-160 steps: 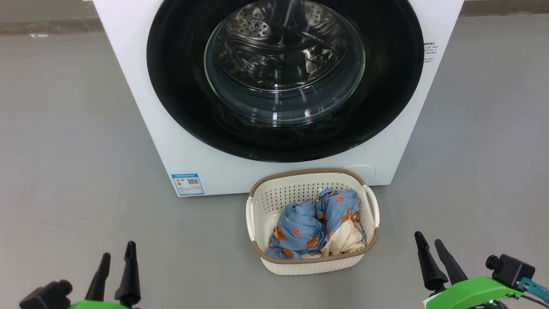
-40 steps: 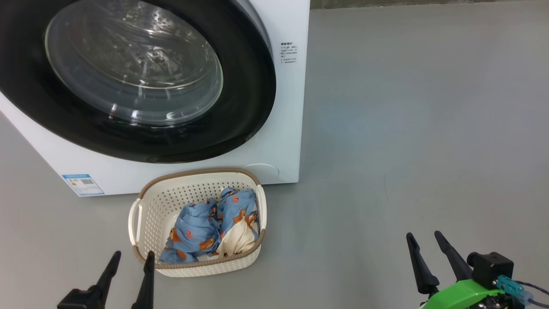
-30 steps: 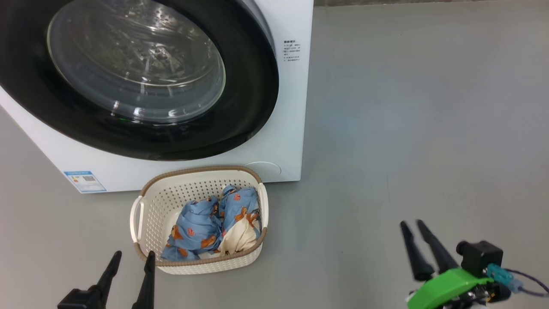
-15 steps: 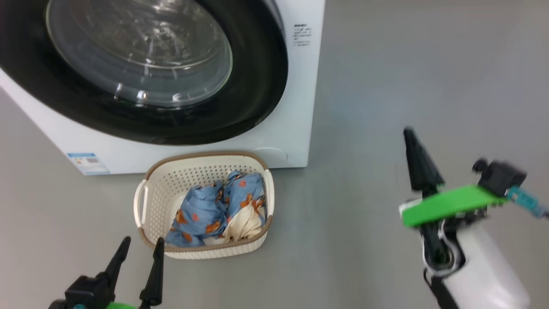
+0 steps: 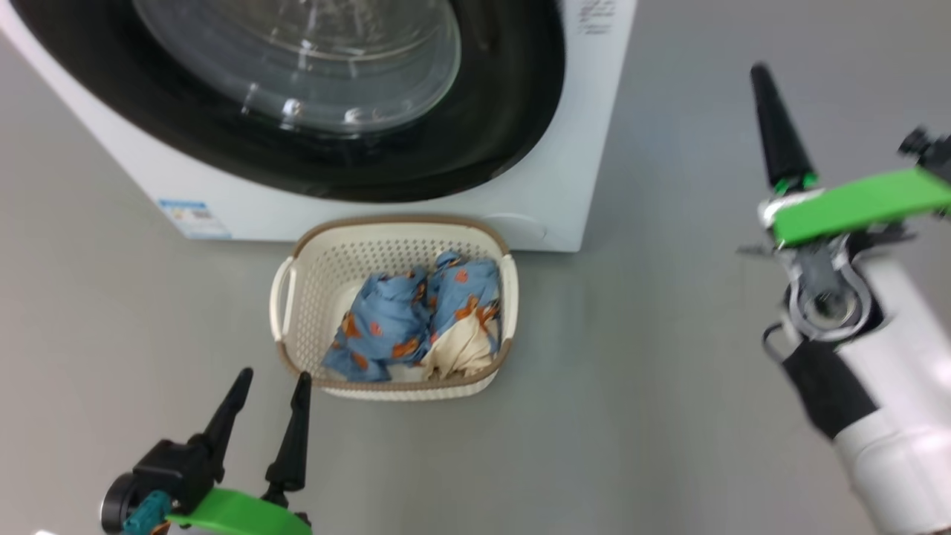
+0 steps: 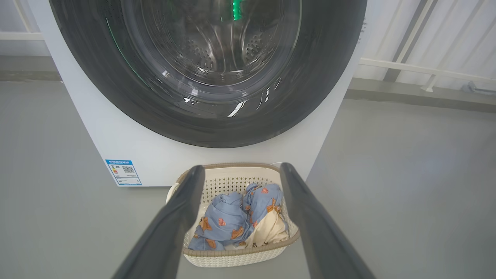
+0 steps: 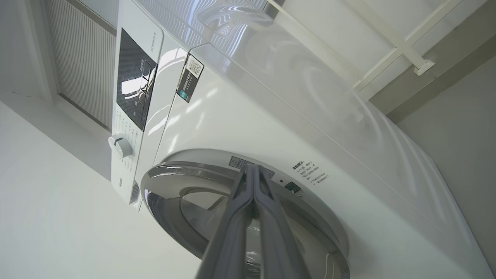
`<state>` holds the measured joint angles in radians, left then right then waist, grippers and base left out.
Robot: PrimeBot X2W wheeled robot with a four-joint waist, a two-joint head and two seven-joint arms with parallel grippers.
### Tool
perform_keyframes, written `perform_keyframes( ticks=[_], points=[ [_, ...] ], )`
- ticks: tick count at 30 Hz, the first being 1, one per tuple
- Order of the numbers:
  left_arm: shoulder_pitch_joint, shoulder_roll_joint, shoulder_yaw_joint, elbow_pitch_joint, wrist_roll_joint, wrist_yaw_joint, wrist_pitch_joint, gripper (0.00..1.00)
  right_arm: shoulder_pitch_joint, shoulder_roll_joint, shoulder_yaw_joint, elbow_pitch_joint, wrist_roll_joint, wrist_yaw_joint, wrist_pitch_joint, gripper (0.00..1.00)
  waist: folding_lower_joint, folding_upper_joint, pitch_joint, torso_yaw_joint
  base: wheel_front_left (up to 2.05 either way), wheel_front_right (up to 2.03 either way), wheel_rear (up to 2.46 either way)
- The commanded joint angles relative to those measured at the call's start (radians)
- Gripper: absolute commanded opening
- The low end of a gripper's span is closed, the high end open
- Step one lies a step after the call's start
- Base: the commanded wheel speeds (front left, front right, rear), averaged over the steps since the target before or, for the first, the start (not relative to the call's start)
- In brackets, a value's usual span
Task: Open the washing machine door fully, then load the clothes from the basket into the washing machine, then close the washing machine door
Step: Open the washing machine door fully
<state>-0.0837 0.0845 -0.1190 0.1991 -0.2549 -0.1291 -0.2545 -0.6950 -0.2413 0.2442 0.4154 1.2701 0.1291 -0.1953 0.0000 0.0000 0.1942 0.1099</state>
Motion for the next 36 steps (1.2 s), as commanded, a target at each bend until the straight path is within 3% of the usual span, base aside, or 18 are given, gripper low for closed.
perform_keyframes(
  ticks=[1, 12, 23, 36],
  points=[
    [-0.045, 0.013, 0.024, -0.031, -0.011, -0.002, -0.007, 1.0, -0.047, -0.02, 0.026, -0.03, 0.063, 0.002, 0.033, 0.0, 0.0, 0.0, 0.047, 0.044, 0.0, 0.0, 0.0],
    [-0.101, -0.001, -0.02, -0.042, -0.03, -0.002, -0.007, 1.0, -0.23, -0.104, -0.019, 0.032, 0.371, 0.002, 0.357, 0.0, 0.0, 0.0, 0.132, 0.108, 0.0, 0.0, 0.0],
    [-0.144, -0.007, -0.049, -0.062, -0.041, -0.002, -0.007, 1.0, -0.4, -0.132, -0.042, 0.11, 0.425, 0.002, 0.582, 0.0, 0.0, 0.0, 0.208, 0.142, 0.0, 0.0, 0.0],
    [-0.22, -0.018, -0.094, -0.103, -0.057, -0.002, -0.007, 1.0, -0.611, -0.139, -0.014, 0.228, 0.382, 0.002, 0.706, 0.0, 0.0, 0.0, 0.319, 0.204, 0.0, 0.0, 0.0]
  ],
)
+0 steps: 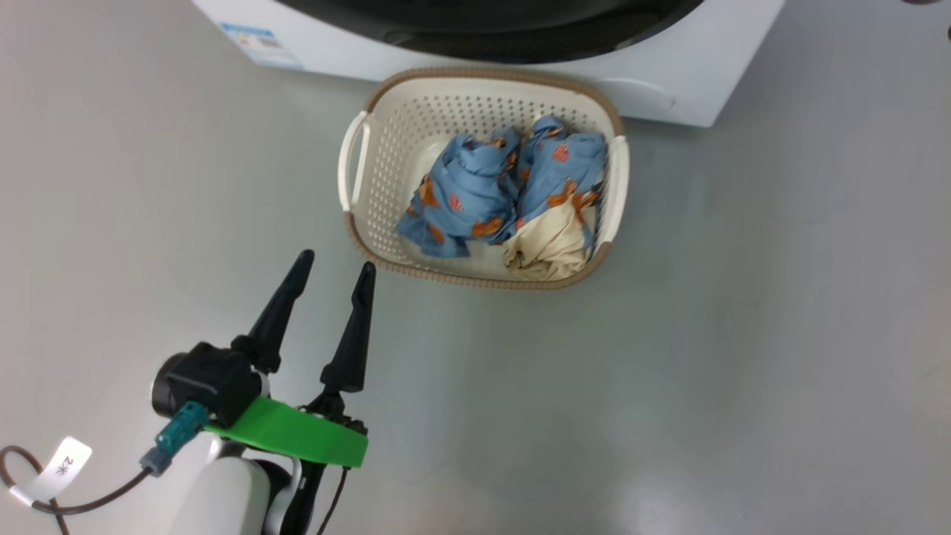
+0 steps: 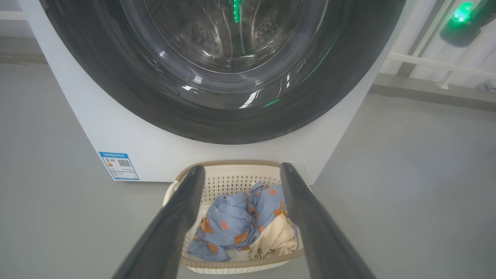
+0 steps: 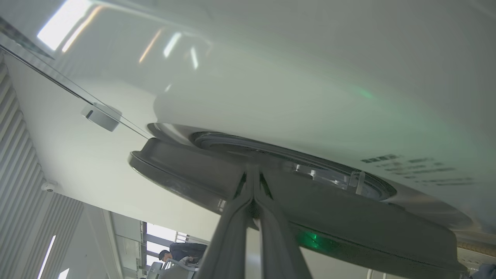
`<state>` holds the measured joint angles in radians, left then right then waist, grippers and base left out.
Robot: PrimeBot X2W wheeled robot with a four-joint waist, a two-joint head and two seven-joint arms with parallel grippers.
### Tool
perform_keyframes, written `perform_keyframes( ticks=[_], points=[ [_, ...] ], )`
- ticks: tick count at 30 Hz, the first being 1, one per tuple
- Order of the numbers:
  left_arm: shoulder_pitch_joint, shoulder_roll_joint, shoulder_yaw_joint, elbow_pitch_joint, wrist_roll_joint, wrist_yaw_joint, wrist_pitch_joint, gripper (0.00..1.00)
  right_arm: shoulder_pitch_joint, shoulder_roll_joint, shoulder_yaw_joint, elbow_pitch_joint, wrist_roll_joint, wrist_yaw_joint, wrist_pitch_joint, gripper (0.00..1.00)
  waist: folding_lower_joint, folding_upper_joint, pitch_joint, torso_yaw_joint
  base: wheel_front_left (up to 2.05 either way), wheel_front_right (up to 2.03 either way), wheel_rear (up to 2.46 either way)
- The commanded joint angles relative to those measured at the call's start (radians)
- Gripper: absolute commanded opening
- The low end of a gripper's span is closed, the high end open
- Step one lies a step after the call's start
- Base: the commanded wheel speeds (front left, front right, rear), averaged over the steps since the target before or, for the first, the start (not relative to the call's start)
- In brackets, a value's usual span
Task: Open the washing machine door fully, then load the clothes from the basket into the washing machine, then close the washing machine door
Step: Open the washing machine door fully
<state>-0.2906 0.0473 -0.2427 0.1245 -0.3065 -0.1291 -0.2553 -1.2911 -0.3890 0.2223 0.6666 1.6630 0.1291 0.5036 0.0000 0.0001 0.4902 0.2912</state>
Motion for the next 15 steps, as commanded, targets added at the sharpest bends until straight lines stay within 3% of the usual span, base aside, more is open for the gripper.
perform_keyframes(
  ticks=[1, 15],
  points=[
    [-0.016, 0.018, 0.029, -0.03, -0.007, -0.002, -0.006, 1.0, -0.027, 0.009, 0.014, -0.014, -0.015, 0.002, 0.016, 0.0, 0.0, -0.0001, 0.029, 0.027, 0.0, 0.0, 0.0],
    [-0.047, 0.007, 0.016, -0.04, -0.022, -0.002, -0.006, 1.0, -0.105, 0.024, 0.05, 0.046, -0.06, 0.002, 0.06, 0.0, 0.0, -0.0001, 0.074, 0.059, 0.0, 0.0, 0.0]
  ],
)
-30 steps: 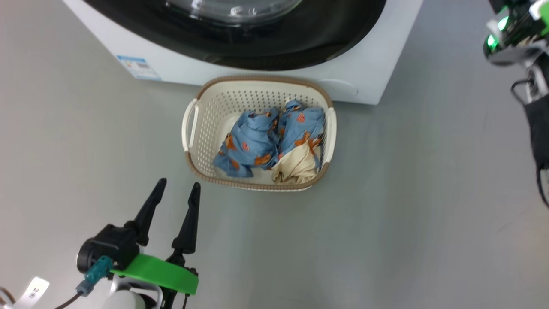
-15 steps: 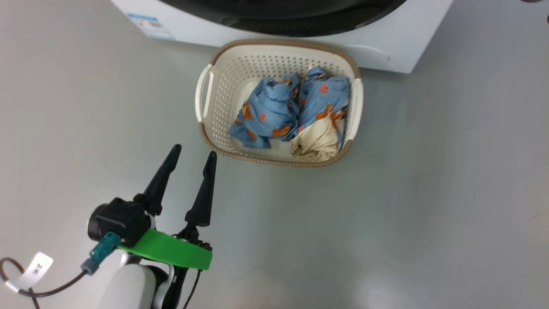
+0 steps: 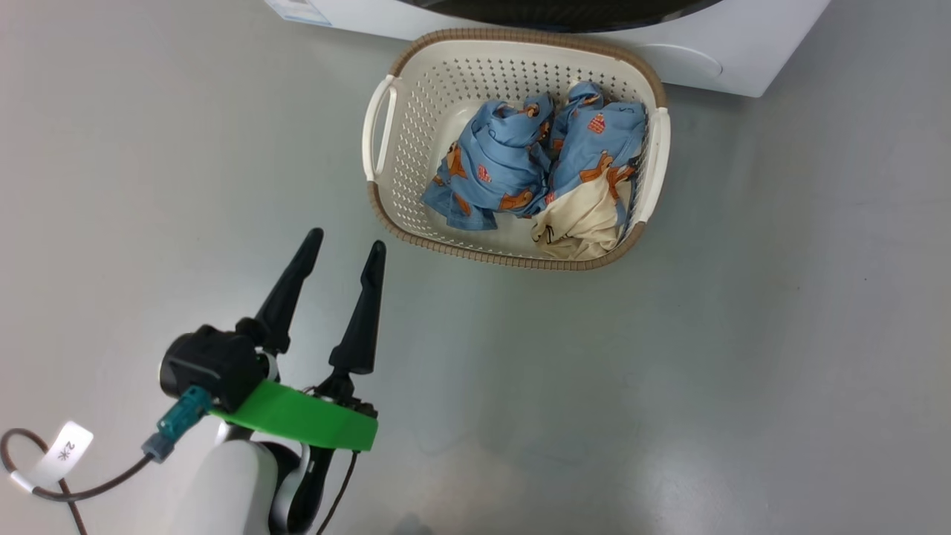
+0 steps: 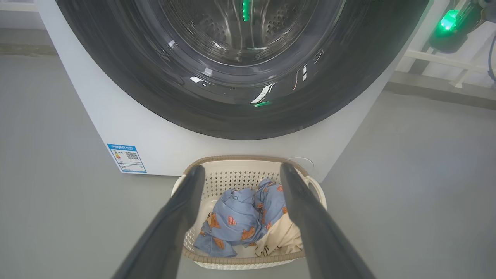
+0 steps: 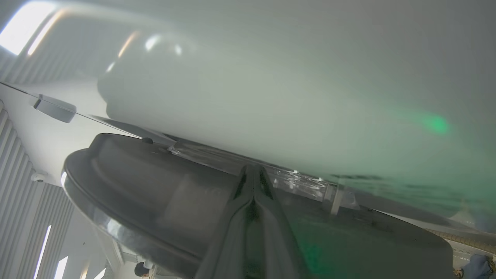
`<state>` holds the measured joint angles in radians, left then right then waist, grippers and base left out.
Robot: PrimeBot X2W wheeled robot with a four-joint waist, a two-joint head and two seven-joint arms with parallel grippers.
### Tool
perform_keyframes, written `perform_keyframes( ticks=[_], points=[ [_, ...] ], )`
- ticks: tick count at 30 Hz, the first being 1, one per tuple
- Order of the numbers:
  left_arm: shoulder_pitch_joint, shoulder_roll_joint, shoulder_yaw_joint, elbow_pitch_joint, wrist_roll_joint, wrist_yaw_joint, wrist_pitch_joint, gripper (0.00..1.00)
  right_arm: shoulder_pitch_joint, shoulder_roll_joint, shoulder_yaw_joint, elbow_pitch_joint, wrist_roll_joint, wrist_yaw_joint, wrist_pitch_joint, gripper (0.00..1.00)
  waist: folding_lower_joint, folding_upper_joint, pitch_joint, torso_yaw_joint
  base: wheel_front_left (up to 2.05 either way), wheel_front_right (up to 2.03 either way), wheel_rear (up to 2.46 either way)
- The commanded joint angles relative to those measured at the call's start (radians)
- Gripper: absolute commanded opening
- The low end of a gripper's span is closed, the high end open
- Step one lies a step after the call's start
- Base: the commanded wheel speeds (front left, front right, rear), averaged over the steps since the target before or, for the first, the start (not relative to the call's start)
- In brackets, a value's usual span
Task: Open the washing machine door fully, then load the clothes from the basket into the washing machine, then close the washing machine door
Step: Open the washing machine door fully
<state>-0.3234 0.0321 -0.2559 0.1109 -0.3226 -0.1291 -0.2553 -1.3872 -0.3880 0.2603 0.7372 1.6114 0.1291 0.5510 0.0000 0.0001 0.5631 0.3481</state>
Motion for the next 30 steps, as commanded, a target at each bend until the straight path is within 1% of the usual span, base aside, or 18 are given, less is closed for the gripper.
perform_keyframes(
  ticks=[1, 6, 12, 24, 30],
  points=[
    [-0.016, 0.021, 0.027, -0.026, -0.006, -0.002, -0.006, 1.0, -0.005, 0.027, 0.017, -0.03, -0.009, 0.002, 0.022, 0.0, 0.0, -0.0001, -0.002, 0.002, 0.0, 0.0, 0.0],
    [-0.012, 0.02, 0.027, -0.021, -0.002, -0.002, -0.006, 1.0, 0.022, 0.037, 0.028, -0.05, -0.009, 0.002, 0.045, 0.0, 0.0, -0.0001, -0.021, -0.006, 0.0, 0.0, 0.0],
    [0.0, 0.02, 0.027, -0.016, 0.006, -0.002, -0.006, 1.0, 0.091, 0.059, 0.052, -0.092, -0.01, 0.002, 0.075, 0.0, 0.0, -0.0001, -0.057, -0.026, 0.0, 0.0, 0.0],
    [0.043, 0.029, 0.024, 0.001, 0.017, -0.002, -0.006, 1.0, 0.264, 0.105, 0.089, -0.18, -0.002, 0.002, 0.113, 0.0, 0.0, -0.0001, -0.155, -0.055, 0.0, 0.0, 0.0],
    [0.076, 0.036, 0.032, 0.01, 0.017, -0.002, -0.006, 1.0, 0.344, 0.118, 0.098, -0.21, 0.002, 0.002, 0.129, 0.0, 0.0, -0.0001, -0.205, -0.057, 0.0, 0.0, 0.0]
  ],
)
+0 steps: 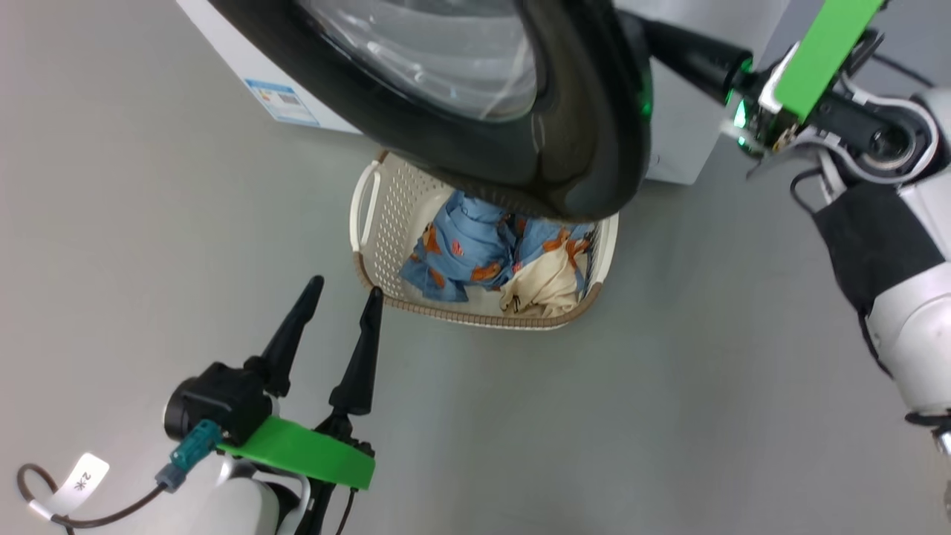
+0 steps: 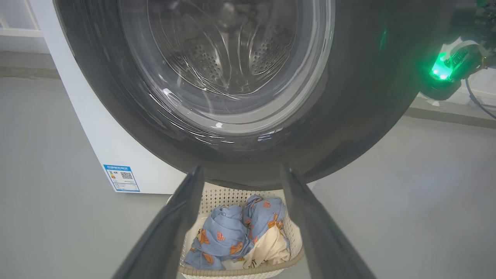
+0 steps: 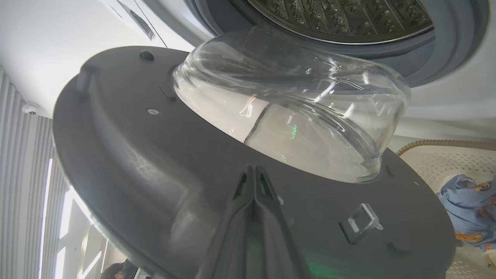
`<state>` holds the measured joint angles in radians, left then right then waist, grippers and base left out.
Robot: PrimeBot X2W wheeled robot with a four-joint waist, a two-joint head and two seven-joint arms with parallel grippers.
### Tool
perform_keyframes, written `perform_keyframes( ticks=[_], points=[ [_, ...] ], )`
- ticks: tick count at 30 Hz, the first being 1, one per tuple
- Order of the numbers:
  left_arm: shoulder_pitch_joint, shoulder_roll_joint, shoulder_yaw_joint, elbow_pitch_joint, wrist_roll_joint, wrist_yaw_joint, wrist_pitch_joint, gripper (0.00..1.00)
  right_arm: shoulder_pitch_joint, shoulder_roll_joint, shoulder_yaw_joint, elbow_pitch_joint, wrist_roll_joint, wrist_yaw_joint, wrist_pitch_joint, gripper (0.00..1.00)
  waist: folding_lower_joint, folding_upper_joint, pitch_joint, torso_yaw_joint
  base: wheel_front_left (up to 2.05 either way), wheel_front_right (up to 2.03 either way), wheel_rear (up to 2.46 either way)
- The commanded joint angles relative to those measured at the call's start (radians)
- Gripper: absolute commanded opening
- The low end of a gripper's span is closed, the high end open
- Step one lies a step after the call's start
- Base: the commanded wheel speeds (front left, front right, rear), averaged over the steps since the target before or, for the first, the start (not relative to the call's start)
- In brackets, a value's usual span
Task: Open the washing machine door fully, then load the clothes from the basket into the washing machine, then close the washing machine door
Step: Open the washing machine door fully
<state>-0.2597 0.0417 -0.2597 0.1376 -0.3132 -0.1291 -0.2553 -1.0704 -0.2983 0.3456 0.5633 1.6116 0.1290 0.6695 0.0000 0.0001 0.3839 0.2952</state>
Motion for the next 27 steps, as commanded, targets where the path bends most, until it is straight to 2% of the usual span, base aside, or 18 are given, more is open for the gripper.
perform_keyframes(
  ticks=[1, 27],
  points=[
    [0.017, 0.027, 0.037, -0.014, 0.007, -0.002, -0.006, 1.0, 0.04, 0.029, 0.016, -0.041, 0.001, 0.002, 0.014, 0.0, 0.0, -0.0001, -0.034, -0.004, 0.0, 0.0, 0.0],
    [0.101, 0.024, 0.057, -0.004, 0.019, -0.002, -0.006, 1.0, 0.283, 0.128, 0.059, -0.165, -0.01, 0.002, 0.051, 0.0, 0.0, -0.0001, -0.169, 0.044, 0.0, 0.0, 0.0]
  ],
)
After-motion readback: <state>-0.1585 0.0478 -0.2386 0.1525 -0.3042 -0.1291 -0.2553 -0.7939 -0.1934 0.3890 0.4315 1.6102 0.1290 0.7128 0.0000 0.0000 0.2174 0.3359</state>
